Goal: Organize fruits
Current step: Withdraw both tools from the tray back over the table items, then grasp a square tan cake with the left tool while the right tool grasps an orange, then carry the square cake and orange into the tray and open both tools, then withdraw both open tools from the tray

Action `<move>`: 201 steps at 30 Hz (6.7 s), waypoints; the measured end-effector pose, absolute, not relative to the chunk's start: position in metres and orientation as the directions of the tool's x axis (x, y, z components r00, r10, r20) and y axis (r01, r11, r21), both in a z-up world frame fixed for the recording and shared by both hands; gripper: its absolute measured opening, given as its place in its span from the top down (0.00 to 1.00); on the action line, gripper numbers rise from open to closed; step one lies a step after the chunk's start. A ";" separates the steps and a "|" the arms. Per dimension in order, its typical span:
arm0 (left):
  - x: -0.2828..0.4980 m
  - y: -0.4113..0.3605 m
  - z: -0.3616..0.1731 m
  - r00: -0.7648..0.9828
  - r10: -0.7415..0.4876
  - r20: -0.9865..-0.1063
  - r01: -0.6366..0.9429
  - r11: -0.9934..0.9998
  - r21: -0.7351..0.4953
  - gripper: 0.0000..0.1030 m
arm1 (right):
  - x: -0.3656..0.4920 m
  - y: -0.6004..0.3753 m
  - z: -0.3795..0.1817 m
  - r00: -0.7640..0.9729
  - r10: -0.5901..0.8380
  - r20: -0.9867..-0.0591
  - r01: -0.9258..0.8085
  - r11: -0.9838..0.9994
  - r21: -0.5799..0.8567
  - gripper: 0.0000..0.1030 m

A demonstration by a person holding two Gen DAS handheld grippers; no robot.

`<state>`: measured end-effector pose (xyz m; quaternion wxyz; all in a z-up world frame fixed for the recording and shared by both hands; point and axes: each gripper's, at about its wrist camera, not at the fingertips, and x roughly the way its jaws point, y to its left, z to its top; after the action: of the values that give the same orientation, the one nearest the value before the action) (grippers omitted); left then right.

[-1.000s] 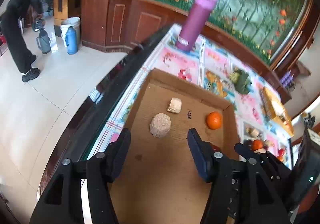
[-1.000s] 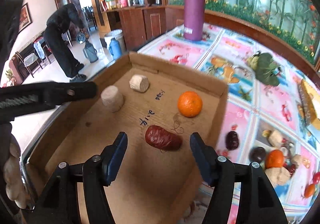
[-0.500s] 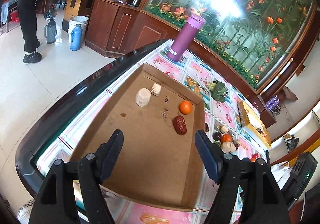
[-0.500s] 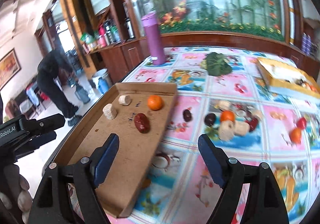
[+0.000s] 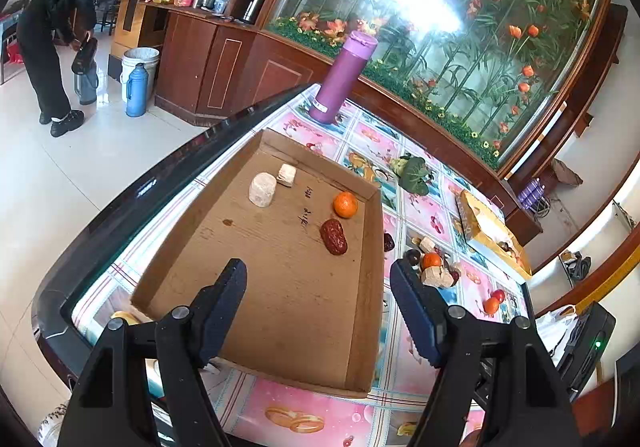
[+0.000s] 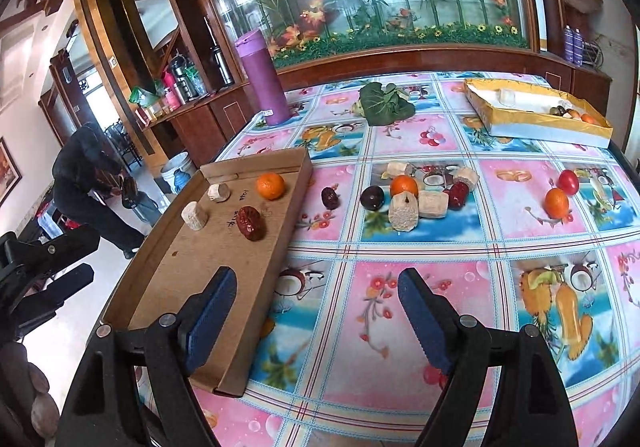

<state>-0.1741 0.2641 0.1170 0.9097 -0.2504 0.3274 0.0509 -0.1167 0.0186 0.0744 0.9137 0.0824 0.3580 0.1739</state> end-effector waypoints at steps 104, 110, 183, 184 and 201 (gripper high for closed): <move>-0.141 0.239 0.101 0.808 -0.068 -0.585 -0.115 0.956 -0.271 0.70 | -0.037 -0.086 0.075 0.666 0.398 -0.631 -0.296 0.918 0.265 0.69; -0.154 0.267 0.103 0.829 -0.074 -0.555 -0.119 0.945 -0.304 0.70 | -0.062 -0.020 0.104 0.640 0.512 -0.573 -0.446 0.855 0.265 0.69; -0.162 0.165 0.126 0.773 0.239 -0.587 -0.239 0.968 0.080 0.09 | -0.109 -0.037 0.063 0.659 0.418 -0.625 -0.221 0.902 0.371 0.23; -0.162 0.165 0.125 0.773 0.238 -0.588 -0.236 0.968 0.082 0.09 | -0.109 -0.037 0.062 0.658 0.418 -0.627 -0.219 0.902 0.372 0.23; -0.143 0.168 0.105 0.735 0.146 -0.663 -0.169 0.985 0.030 0.09 | -0.097 -0.045 0.054 0.644 0.401 -0.652 -0.190 0.909 0.371 0.23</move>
<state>-0.1430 0.1679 0.1050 0.9312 -0.0161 0.3543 0.0846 -0.0965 -0.0448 0.0540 0.8963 0.1356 0.3887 0.1648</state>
